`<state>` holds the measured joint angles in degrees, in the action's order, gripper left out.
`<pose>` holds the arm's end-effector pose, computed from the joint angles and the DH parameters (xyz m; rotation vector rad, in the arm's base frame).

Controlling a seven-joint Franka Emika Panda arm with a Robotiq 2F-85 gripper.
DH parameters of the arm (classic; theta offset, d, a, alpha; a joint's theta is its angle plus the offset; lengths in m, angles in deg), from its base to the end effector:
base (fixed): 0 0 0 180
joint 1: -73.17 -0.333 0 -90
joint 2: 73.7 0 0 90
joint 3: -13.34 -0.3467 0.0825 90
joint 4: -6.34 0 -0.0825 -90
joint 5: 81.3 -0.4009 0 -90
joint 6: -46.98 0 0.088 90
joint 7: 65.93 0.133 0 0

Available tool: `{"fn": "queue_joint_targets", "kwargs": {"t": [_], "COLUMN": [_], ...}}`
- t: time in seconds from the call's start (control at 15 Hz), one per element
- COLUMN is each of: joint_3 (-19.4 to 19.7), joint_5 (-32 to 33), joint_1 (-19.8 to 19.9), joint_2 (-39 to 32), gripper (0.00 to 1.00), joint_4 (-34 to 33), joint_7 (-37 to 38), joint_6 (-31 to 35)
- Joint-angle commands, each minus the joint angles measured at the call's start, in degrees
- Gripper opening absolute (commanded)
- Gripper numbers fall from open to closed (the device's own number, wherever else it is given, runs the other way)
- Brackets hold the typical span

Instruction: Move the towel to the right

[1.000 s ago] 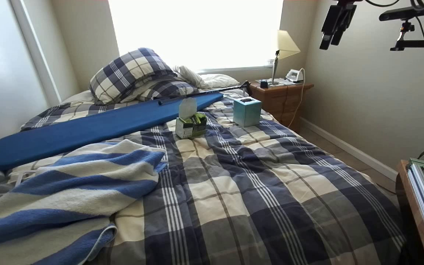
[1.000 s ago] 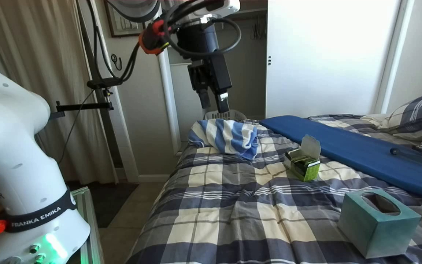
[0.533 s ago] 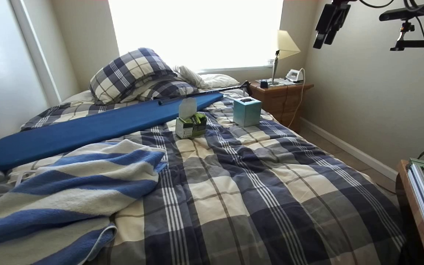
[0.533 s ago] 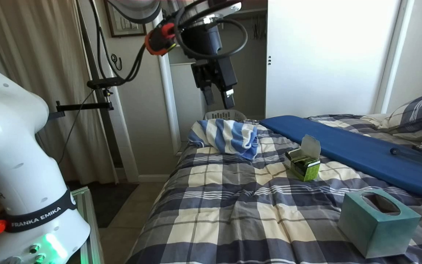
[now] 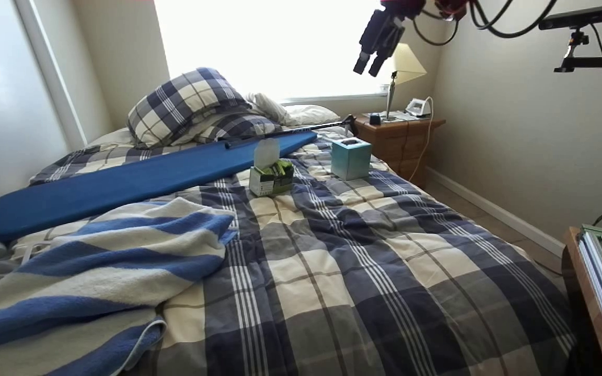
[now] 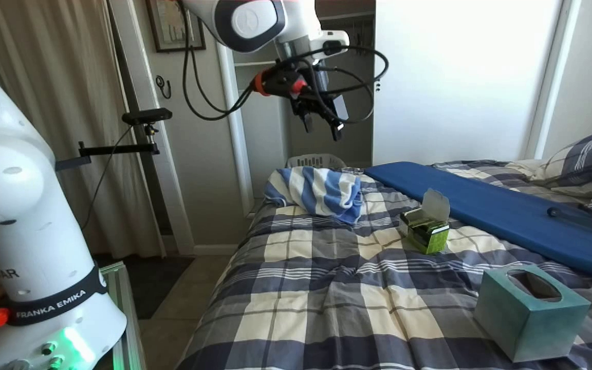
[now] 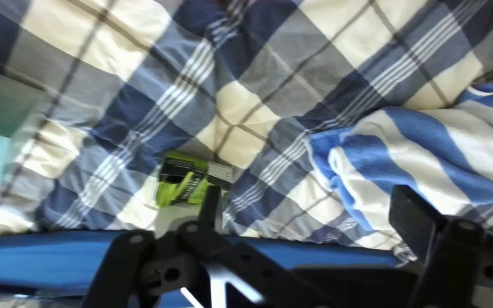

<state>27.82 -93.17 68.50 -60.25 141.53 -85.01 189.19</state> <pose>0.5062 -0.0886 0.4513 -2.9657 -0.0242 -0.5804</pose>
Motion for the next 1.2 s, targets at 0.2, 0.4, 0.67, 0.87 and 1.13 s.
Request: {"fn": "queue_joint_targets", "kwargs": {"t": [0.2, 0.4, 0.67, 0.87, 1.13], "joint_3": [-5.28, -8.52, -8.89, -8.92, -11.61], "joint_5": [-23.04, -19.99, -20.25, -20.28, -25.85], "joint_1": [-0.69, 1.80, 2.57, 2.59, 6.04], "joint_2": [-21.27, -18.98, -21.26, -21.25, -26.73], "gripper": [1.00, 1.00, 1.00, 1.00, 1.00], "joint_4": [-17.17, -14.15, -16.31, -16.58, -19.82], "joint_7": [-15.49, -12.54, -13.06, -13.07, -16.37], "joint_6": [-1.70, -0.72, -0.62, -0.63, 5.63]}}
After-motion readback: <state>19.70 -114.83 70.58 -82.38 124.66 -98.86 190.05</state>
